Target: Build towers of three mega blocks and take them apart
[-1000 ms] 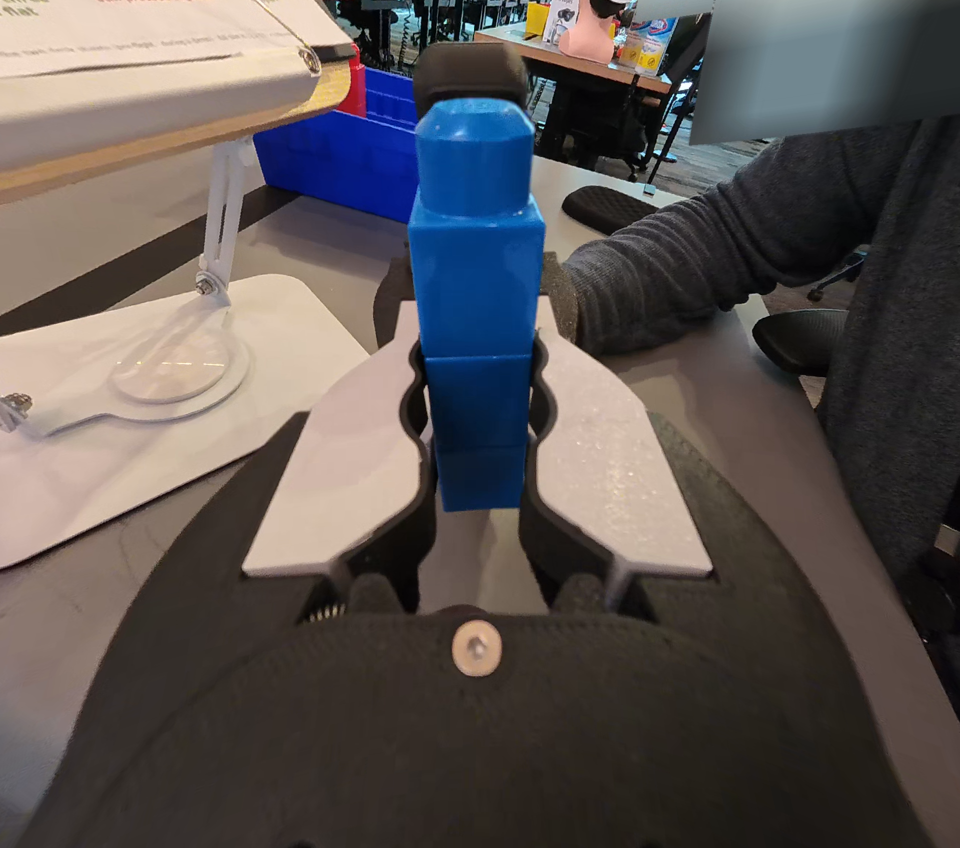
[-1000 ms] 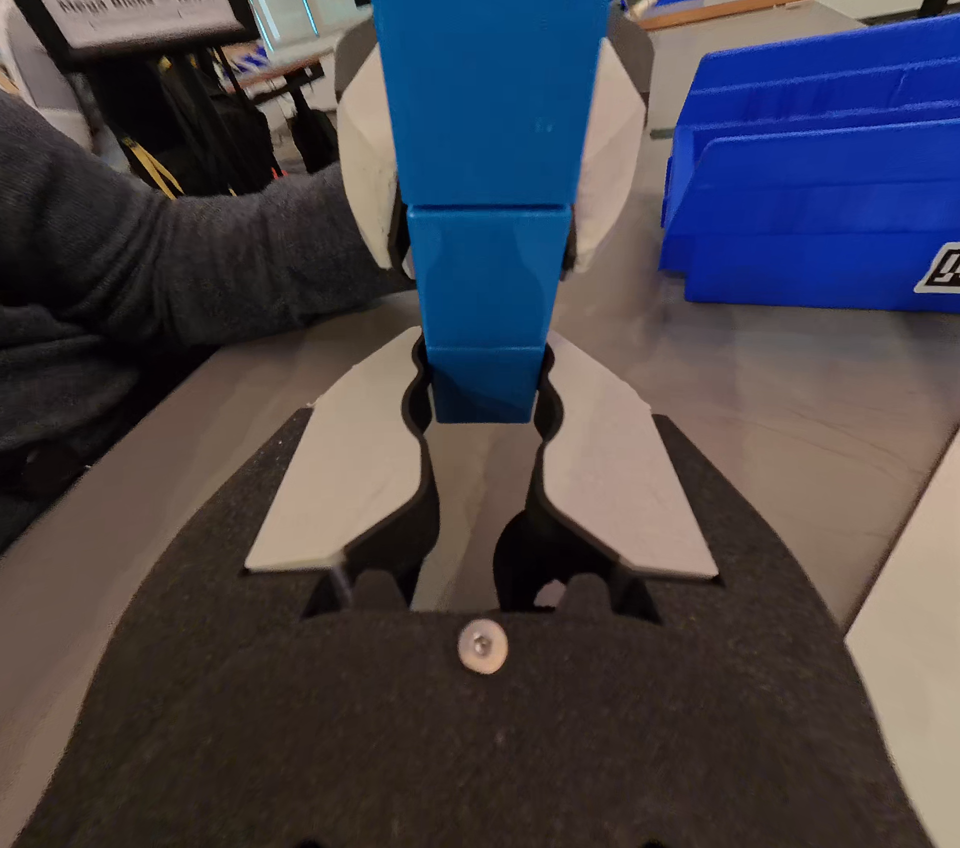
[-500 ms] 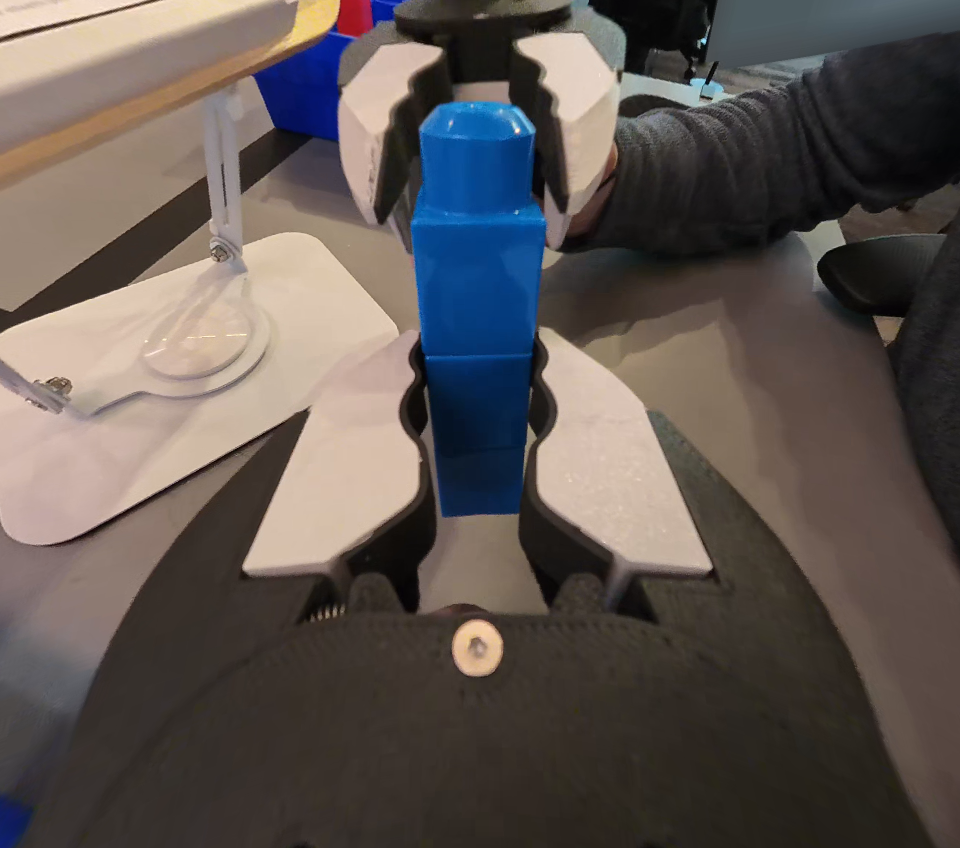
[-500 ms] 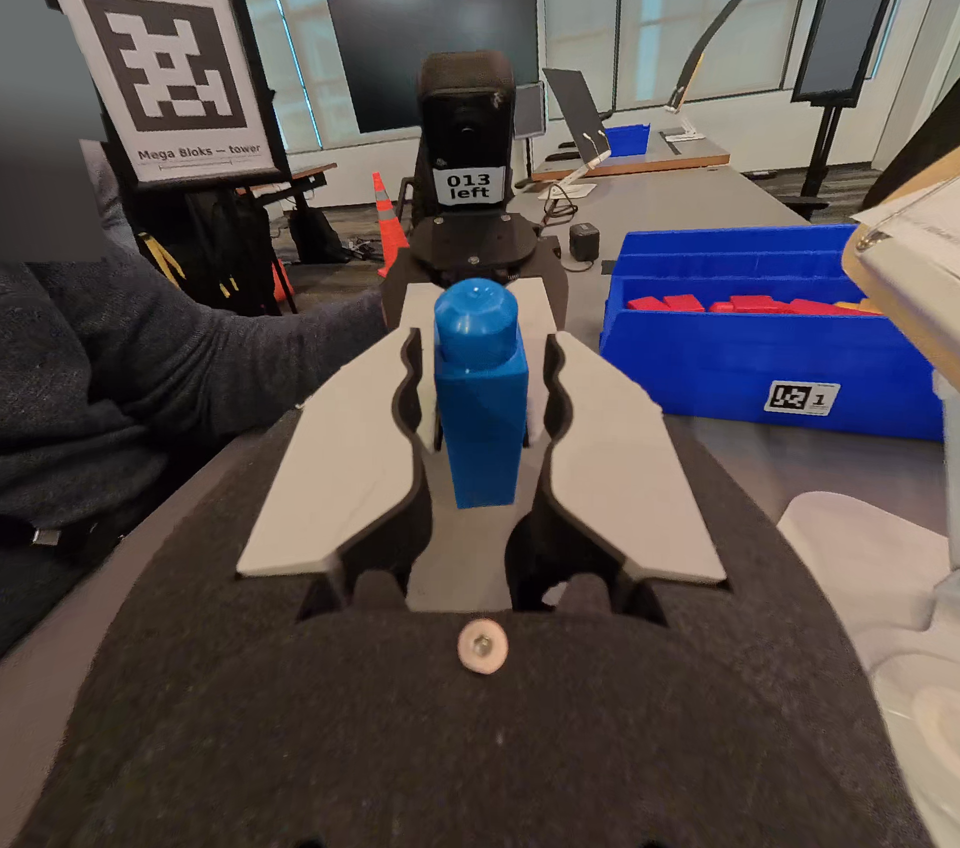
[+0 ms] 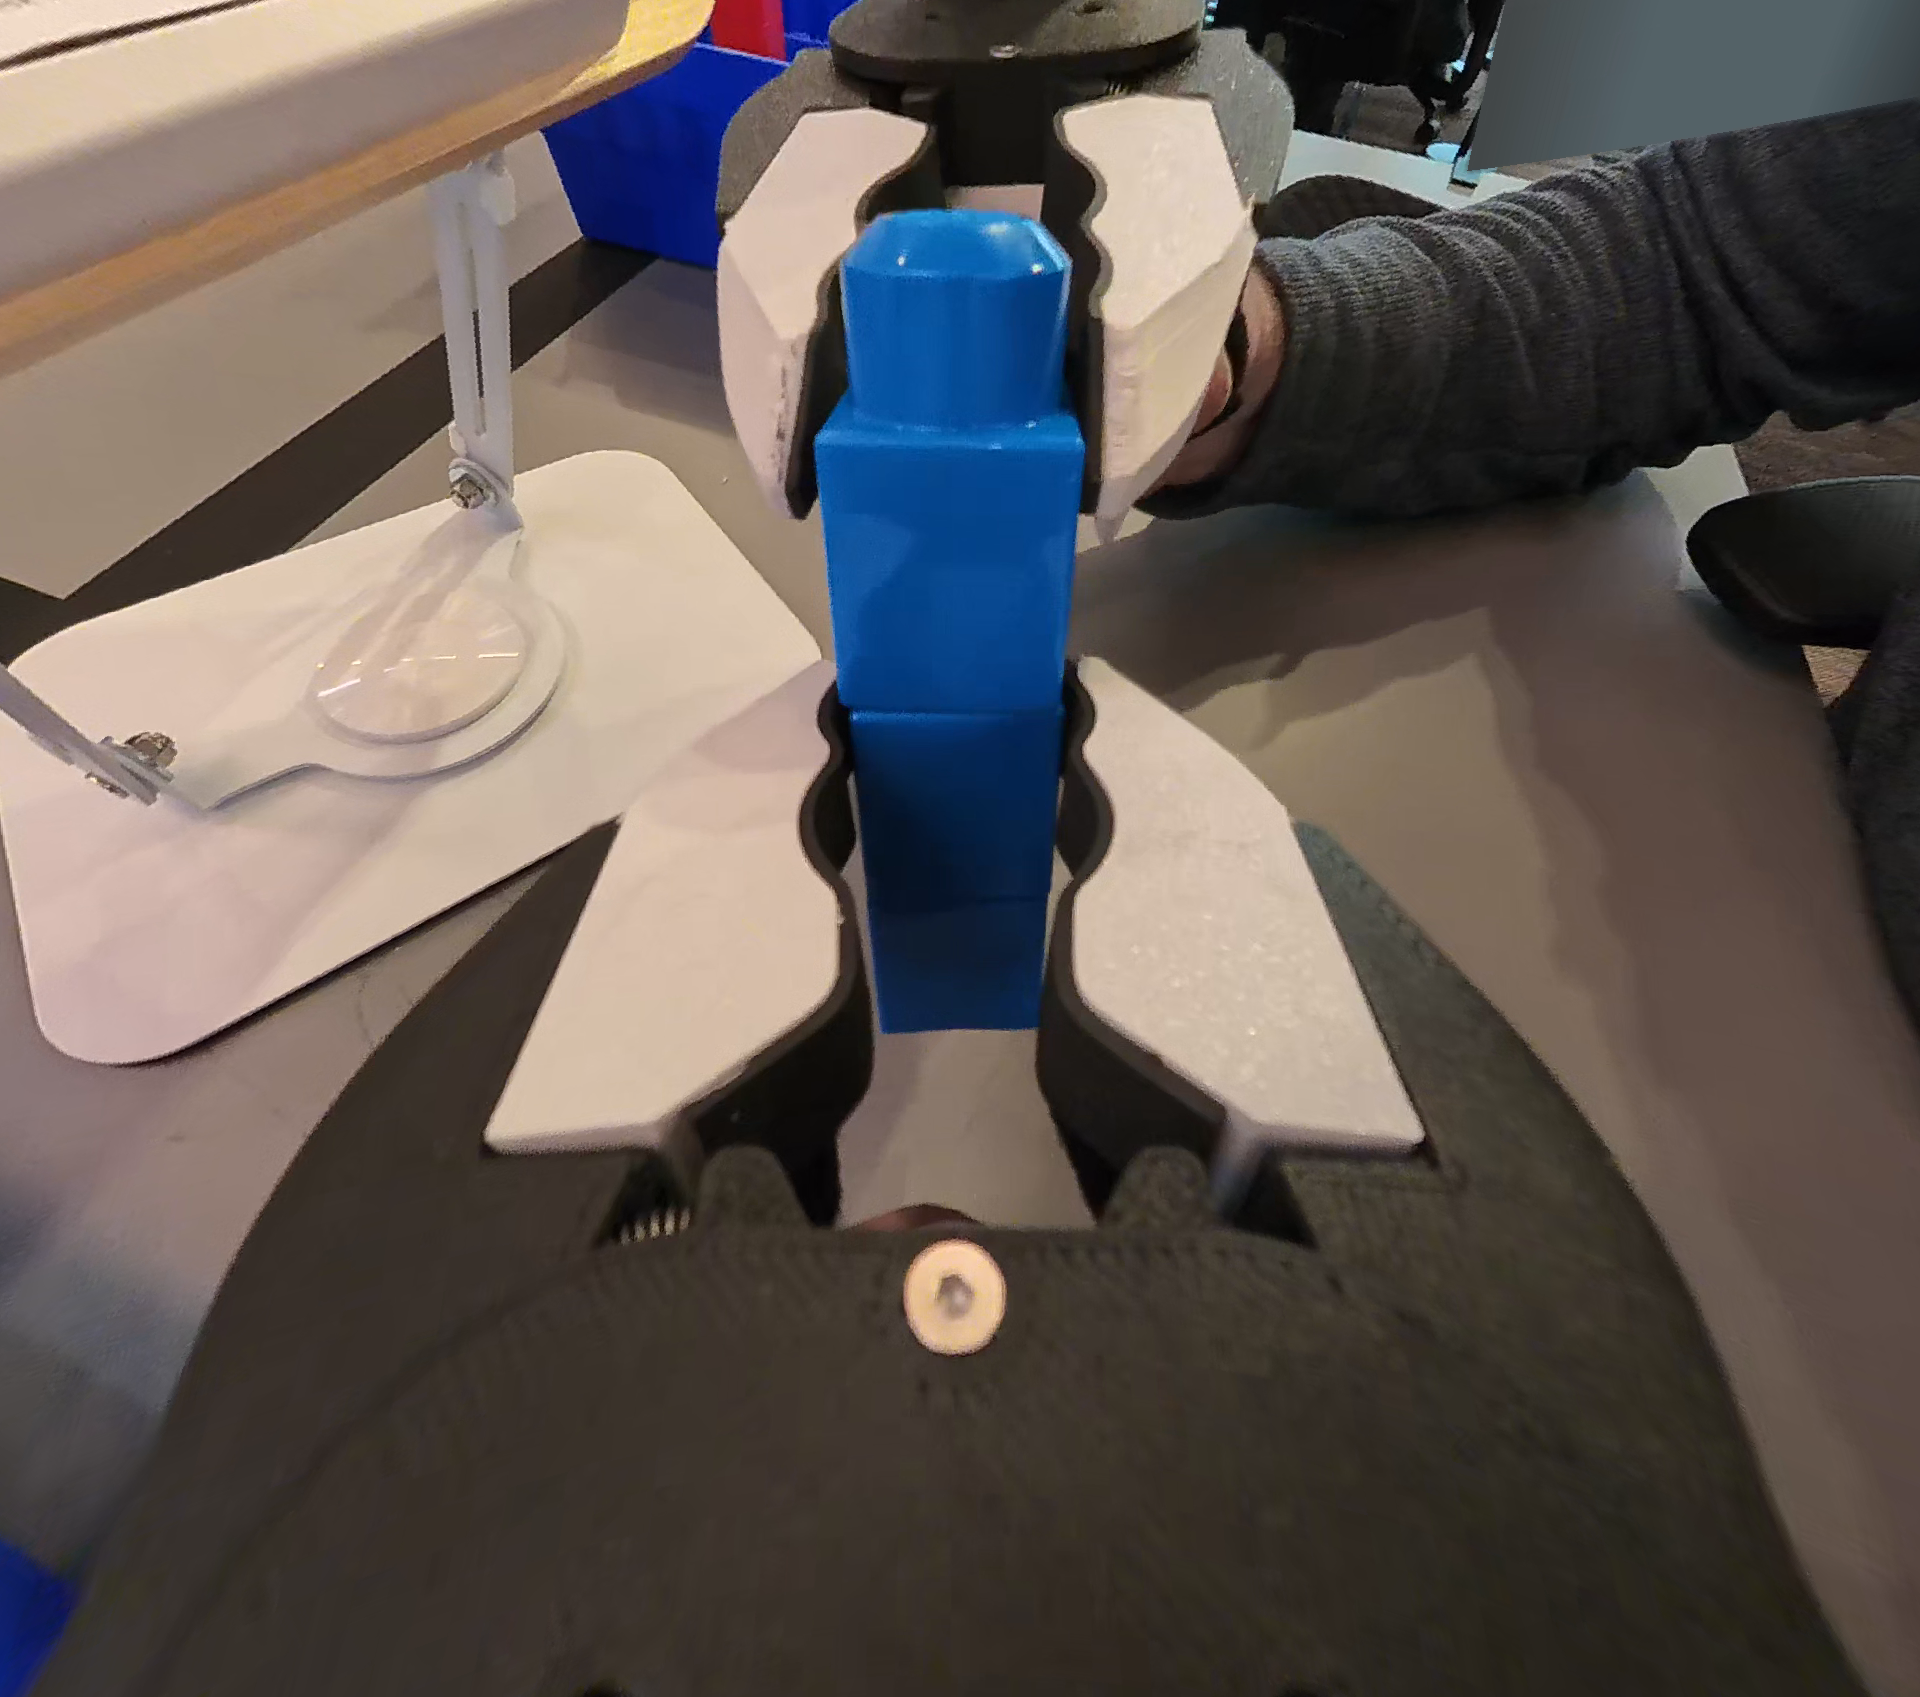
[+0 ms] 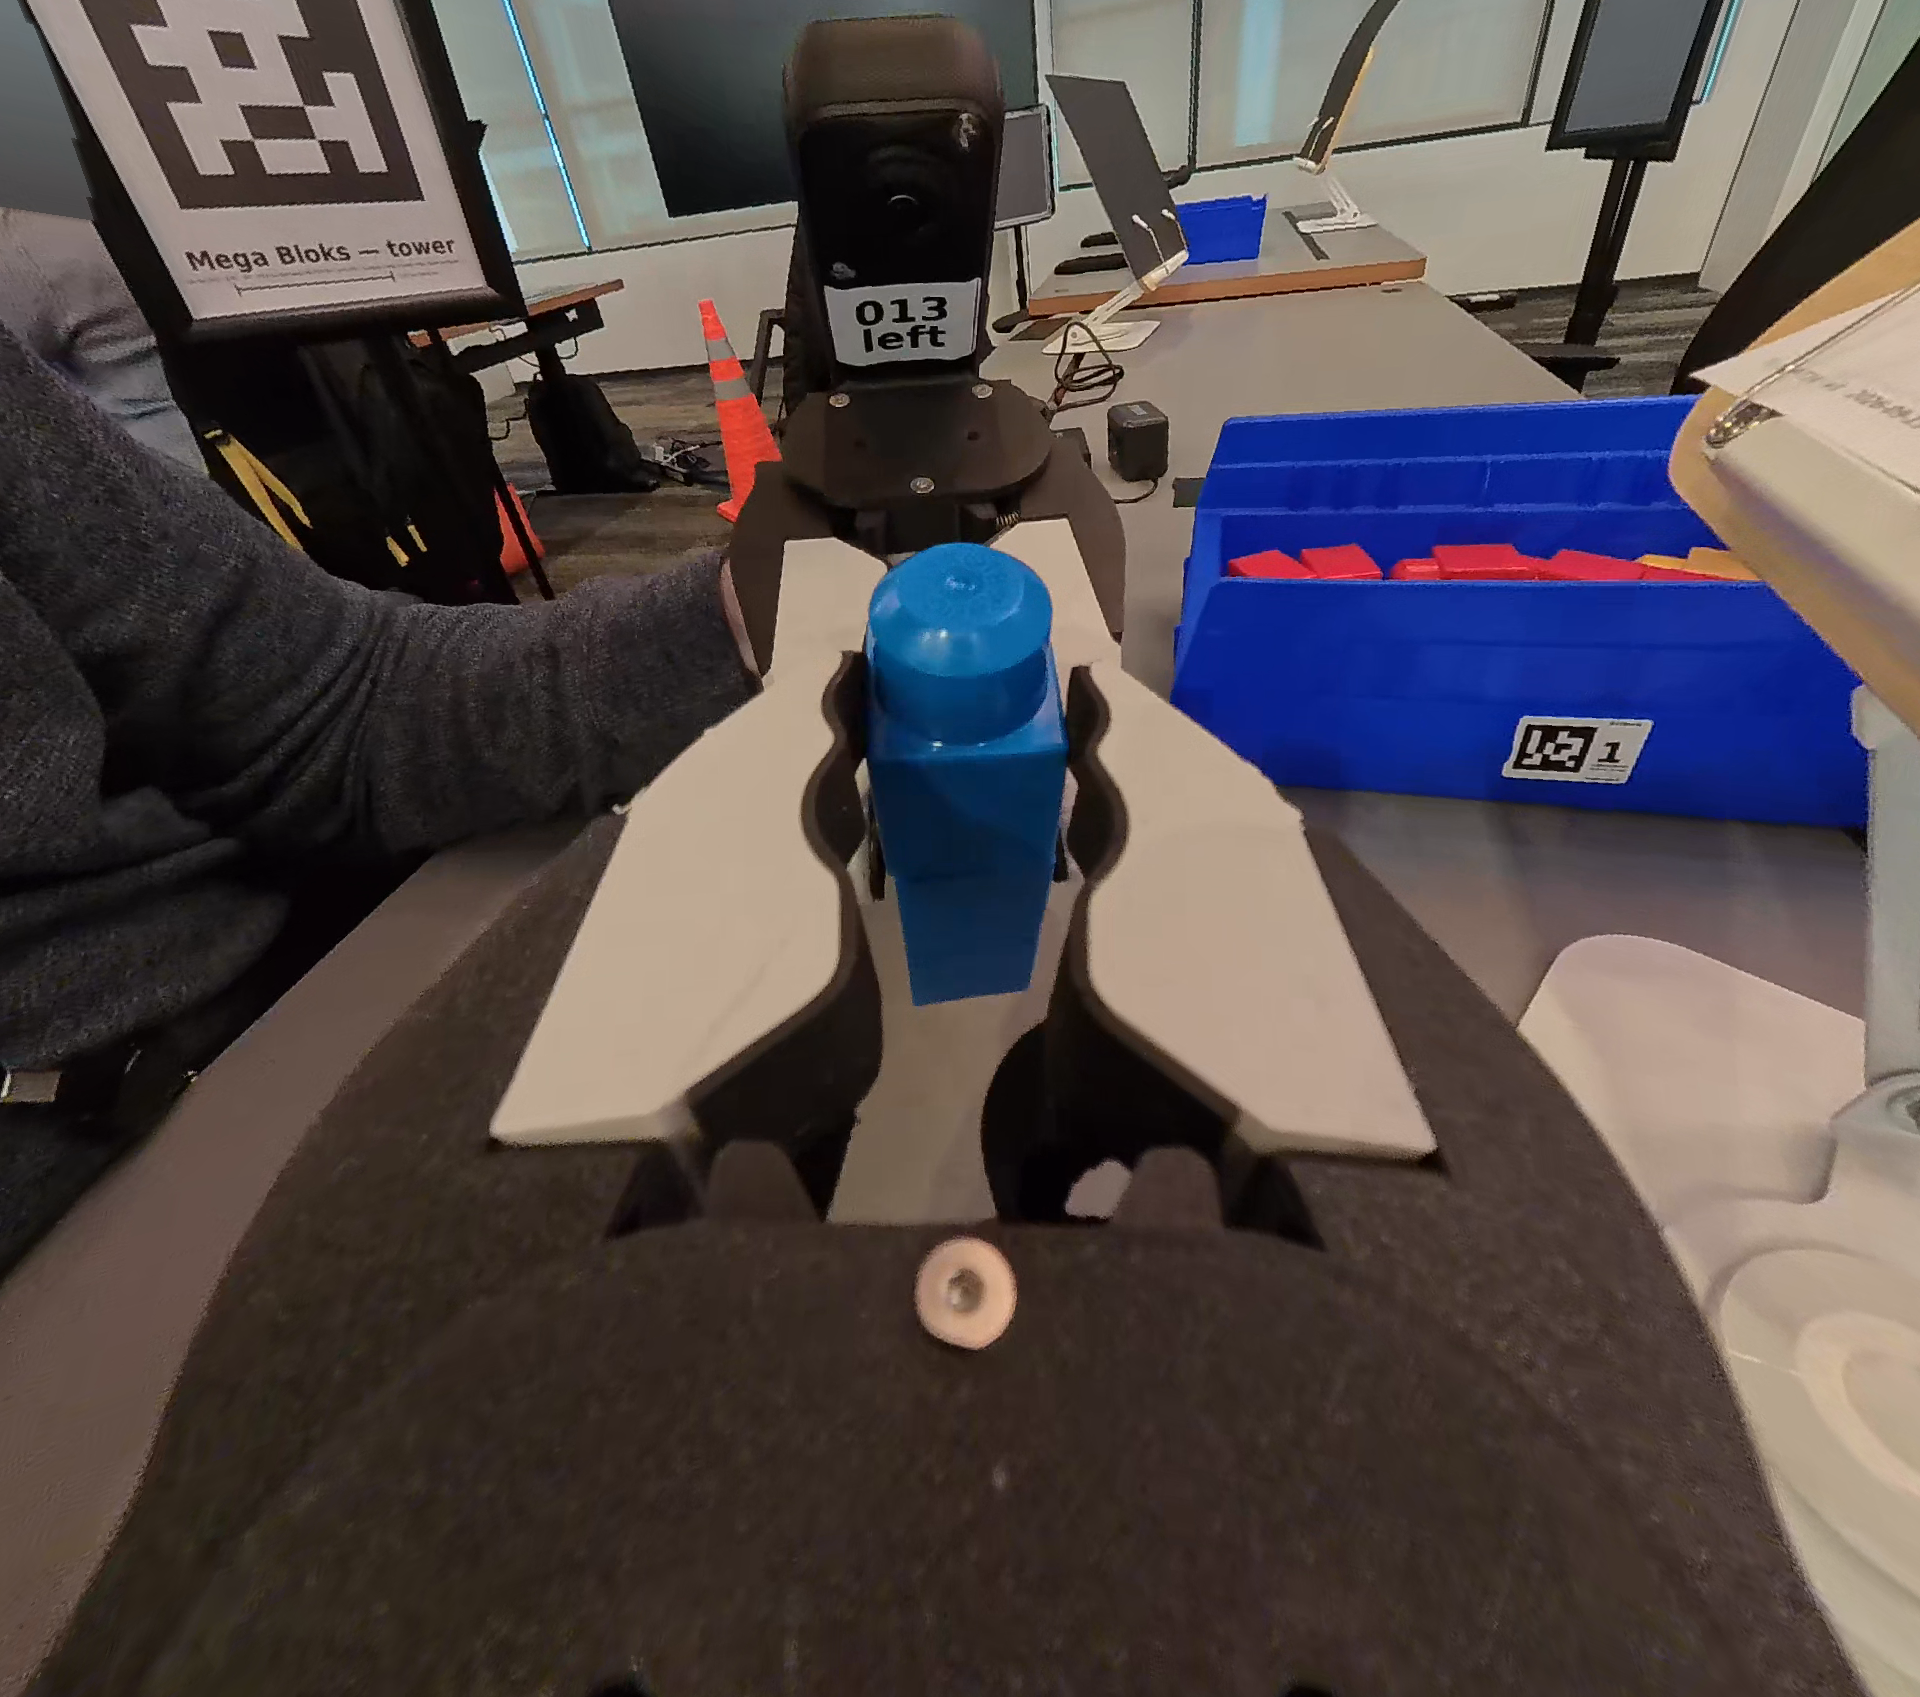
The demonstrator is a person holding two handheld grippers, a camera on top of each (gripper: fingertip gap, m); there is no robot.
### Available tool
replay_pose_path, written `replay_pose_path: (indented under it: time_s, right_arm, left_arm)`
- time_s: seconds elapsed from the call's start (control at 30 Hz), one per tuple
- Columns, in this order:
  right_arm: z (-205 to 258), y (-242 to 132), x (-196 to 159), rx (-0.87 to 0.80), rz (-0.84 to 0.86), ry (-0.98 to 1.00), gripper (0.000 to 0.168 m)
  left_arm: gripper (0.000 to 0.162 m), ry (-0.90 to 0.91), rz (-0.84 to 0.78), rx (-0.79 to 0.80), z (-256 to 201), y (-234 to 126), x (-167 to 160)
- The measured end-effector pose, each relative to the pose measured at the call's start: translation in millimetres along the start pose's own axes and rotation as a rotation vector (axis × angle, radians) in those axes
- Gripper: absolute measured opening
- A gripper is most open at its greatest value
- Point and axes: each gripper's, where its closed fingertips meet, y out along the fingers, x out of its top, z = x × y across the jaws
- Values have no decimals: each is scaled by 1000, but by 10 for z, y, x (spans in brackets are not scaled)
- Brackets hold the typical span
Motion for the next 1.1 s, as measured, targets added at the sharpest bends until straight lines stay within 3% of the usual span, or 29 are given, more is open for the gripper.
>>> replay_pose_path:
  time_s: [1.1]
  right_arm:
    - [86, -30, -21, 72, 85, -54, 39]
  left_arm:
    - [36, -2, -2, -89, -142, 36, 20]
